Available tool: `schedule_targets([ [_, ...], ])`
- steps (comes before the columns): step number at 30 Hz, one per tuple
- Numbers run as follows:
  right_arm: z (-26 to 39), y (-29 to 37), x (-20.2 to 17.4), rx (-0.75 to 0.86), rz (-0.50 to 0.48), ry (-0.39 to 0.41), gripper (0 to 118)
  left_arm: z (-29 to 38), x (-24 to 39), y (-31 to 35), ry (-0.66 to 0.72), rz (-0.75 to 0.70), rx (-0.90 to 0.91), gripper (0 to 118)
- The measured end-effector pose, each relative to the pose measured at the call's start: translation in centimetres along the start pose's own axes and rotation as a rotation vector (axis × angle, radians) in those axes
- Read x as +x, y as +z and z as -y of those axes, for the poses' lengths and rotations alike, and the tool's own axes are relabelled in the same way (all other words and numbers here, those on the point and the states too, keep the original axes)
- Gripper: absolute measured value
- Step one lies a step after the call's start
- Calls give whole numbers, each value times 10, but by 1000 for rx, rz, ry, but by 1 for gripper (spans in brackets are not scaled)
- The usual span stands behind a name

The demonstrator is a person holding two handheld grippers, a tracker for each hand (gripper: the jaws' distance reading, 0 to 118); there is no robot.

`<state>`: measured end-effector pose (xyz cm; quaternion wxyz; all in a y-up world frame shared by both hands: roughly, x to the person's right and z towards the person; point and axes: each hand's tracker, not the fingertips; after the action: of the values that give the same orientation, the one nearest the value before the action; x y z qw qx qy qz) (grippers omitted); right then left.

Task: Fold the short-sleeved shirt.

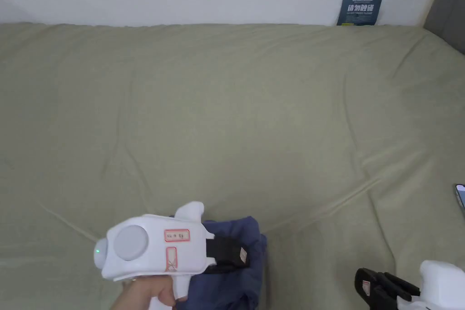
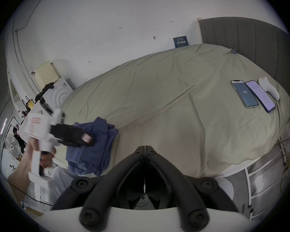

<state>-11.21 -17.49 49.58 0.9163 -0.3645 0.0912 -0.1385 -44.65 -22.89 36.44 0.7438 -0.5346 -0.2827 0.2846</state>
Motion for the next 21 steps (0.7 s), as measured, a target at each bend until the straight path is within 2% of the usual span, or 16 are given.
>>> schedule_targets([
  [2,1,0,-1,-12,-1,4,0,5,-14,-27,13,-95,-22,0],
  [3,1,0,-2,-20,-4,8,0,6,-18,-29,1,-91,-16,0],
  [4,2,-1,-3,-29,-4,15,0,5,-16,-25,22,0,22,0],
  [6,3,-4,-7,-48,-7,33,0,3,-7,-16,27,-28,15,0],
  [11,-4,-23,-28,-82,-63,90,0,2,0,28,-61,-98,46,0],
  [16,-22,-68,-67,-148,-279,100,0,11,-10,103,-57,-155,153,0],
  [21,-28,-142,-92,-297,-535,-37,0,21,-40,153,-6,-235,208,0],
])
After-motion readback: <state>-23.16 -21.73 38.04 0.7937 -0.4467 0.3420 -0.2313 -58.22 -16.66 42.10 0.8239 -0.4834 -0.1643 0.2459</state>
